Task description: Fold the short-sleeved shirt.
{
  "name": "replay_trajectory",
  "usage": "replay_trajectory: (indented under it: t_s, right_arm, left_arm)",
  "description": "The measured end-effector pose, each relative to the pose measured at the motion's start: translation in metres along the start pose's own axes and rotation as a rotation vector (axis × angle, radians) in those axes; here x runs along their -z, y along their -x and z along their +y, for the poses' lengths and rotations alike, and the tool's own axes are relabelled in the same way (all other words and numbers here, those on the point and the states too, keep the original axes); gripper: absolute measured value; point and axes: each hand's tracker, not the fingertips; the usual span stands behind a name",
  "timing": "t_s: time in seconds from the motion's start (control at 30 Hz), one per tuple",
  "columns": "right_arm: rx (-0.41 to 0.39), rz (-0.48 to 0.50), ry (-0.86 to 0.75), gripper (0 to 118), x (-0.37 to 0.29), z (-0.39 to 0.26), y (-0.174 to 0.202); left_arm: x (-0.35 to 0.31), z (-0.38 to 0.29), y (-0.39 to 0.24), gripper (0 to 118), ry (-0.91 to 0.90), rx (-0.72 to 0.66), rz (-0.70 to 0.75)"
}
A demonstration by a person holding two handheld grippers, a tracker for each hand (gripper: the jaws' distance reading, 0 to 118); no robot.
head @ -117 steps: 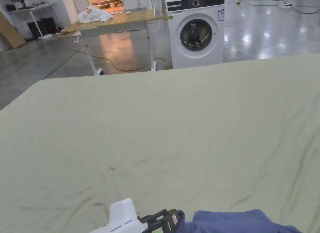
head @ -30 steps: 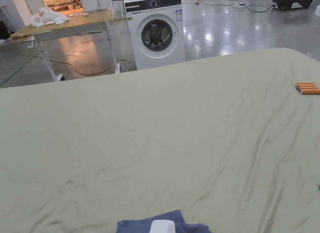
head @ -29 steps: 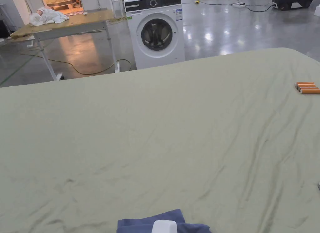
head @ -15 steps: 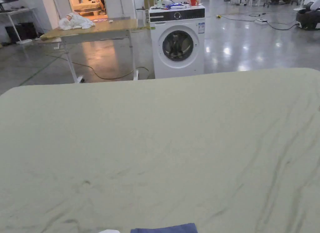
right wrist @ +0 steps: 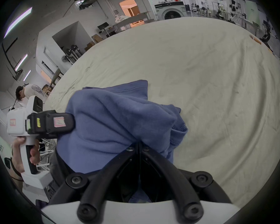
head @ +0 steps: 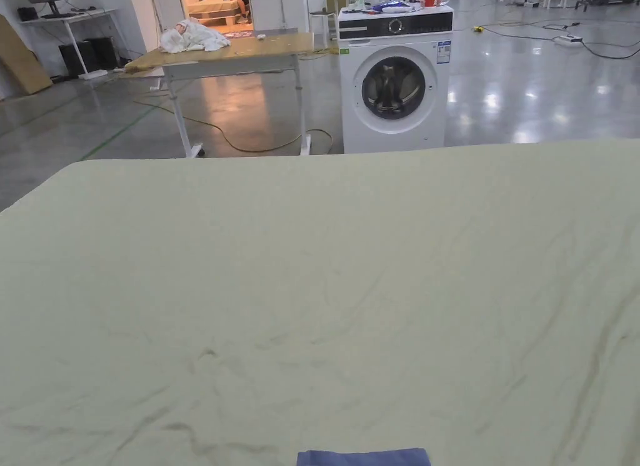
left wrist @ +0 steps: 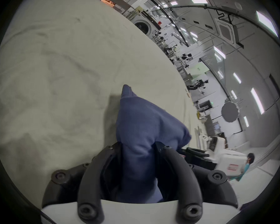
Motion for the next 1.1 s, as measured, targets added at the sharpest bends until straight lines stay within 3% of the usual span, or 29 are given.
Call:
replay_trajectory:
  t_s: [0.13, 0.3, 0.4, 0.53, 0.63, 0.8, 0.93, 0.97, 1.03, 1.1]
  right_arm:
    - [0.024, -0.008, -0.018, 0, -0.002, -0.002, 0.004]
    - [-0.033, -0.002, -0.072, 0, -0.02, 0.0, 0.012]
    - [0.021, 0.058, -0.152, 0, -0.043, 0.006, 0.01]
    - [0.107, 0.111, -0.222, 0, -0.065, 0.01, -0.002]
    - [0.121, 0.105, -0.242, 0, -0.074, 0.008, -0.005]
    - [0.197, 0.09, -0.234, 0, -0.068, -0.01, -0.012]
    - [0.234, 0.094, -0.221, 0, -0.068, -0.018, -0.008]
    - [0.231, 0.091, -0.221, 0, -0.07, -0.018, -0.007]
    - [0.223, 0.082, -0.228, 0, -0.075, -0.017, -0.006]
    - [0.204, 0.074, -0.242, 0, -0.082, -0.013, -0.008]
  left_arm:
    - [-0.009, 0.003, 0.002, 23, 0.014, -0.016, -0.031]
    - [-0.03, 0.012, 0.002, 20, -0.027, -0.05, -0.096]
    - [-0.066, 0.033, 0.007, 20, -0.059, -0.06, -0.127]
    - [-0.135, 0.077, 0.027, 20, -0.149, 0.055, 0.106]
    - [-0.184, 0.12, 0.06, 20, -0.185, 0.101, 0.306]
    - [-0.21, 0.173, 0.114, 20, -0.201, 0.127, 0.625]
    - [-0.208, 0.19, 0.15, 22, -0.241, -0.004, 0.623]
    - [-0.204, 0.19, 0.151, 24, -0.242, -0.003, 0.633]
    - [-0.193, 0.186, 0.143, 46, -0.261, 0.027, 0.697]
    - [-0.193, 0.187, 0.13, 80, -0.281, 0.106, 0.767]
